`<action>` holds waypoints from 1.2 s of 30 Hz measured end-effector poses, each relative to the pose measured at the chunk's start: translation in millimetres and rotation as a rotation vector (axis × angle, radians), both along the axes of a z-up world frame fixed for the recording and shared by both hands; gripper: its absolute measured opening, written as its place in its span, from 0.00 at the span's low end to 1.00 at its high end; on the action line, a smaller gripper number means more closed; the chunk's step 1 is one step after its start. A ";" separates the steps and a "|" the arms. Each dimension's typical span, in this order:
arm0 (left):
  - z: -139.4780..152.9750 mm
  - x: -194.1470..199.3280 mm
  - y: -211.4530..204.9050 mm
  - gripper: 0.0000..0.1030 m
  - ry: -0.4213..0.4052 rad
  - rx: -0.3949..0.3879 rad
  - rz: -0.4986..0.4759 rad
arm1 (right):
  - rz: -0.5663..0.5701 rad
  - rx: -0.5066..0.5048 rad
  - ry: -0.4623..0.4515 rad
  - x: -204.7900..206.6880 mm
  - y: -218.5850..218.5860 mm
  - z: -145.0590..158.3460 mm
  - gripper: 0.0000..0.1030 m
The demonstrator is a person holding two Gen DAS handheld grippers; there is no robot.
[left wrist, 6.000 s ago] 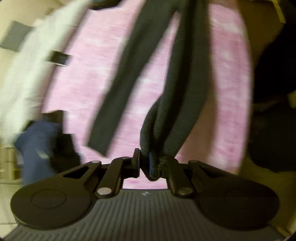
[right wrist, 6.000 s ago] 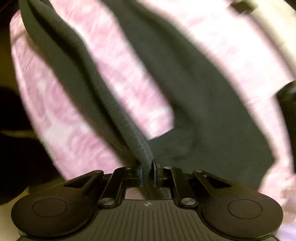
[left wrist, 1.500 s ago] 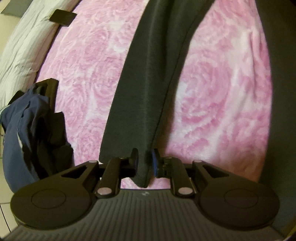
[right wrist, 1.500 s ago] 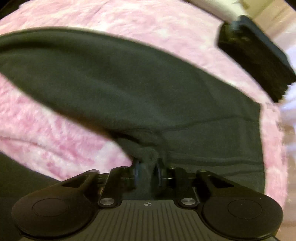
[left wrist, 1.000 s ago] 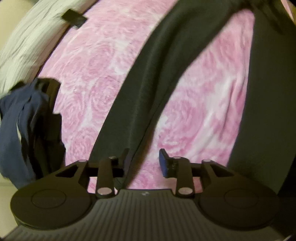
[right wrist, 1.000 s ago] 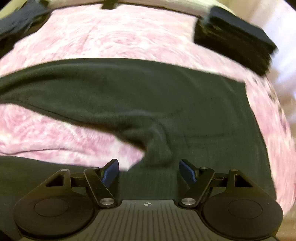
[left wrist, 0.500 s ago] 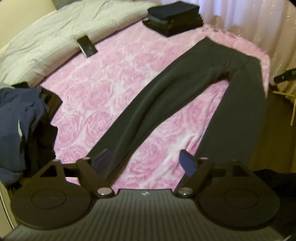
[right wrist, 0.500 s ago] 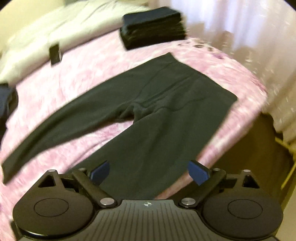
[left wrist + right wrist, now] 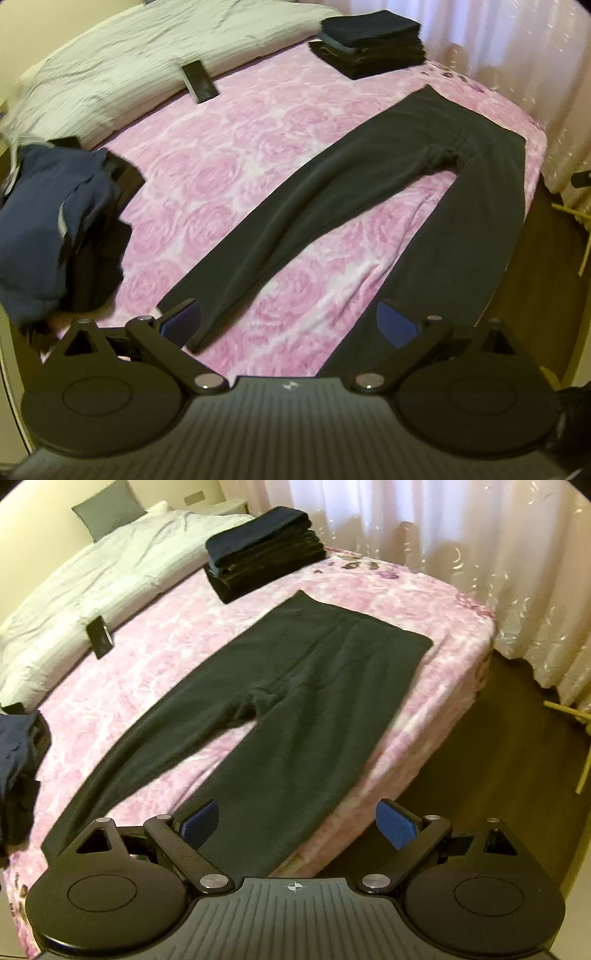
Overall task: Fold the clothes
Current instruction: 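Release the trousers and pull both tools back from the flattened trousers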
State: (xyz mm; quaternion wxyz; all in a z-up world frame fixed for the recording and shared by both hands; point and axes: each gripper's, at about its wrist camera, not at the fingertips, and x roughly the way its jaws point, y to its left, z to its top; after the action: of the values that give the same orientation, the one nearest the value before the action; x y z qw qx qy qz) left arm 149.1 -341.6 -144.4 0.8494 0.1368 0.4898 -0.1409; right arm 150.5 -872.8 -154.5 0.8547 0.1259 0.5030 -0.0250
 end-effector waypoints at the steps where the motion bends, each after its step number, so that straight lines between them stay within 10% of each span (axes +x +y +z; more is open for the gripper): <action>1: 1.3 -3.7 1.9 0.97 -0.002 0.020 0.010 | 0.008 0.002 0.005 1.3 2.2 -2.6 0.92; 12: 12.2 -37.9 33.3 0.97 0.001 0.075 0.103 | 0.107 -0.041 0.038 -6.4 32.9 -11.4 0.92; 23: 15.8 -72.6 72.4 0.97 -0.028 0.021 -0.072 | 0.040 -0.148 0.049 -78.5 89.3 7.8 0.92; 36: 4.0 -121.7 129.8 0.97 0.005 0.011 -0.053 | 0.078 -0.161 0.123 -136.8 149.6 -8.8 0.92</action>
State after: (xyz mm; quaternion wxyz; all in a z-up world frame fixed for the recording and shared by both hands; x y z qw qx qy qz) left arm 27.4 -211.8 -140.4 0.8435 0.1540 0.4887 -0.1611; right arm 13.7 -723.2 -163.3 0.8298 0.0353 0.5555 -0.0397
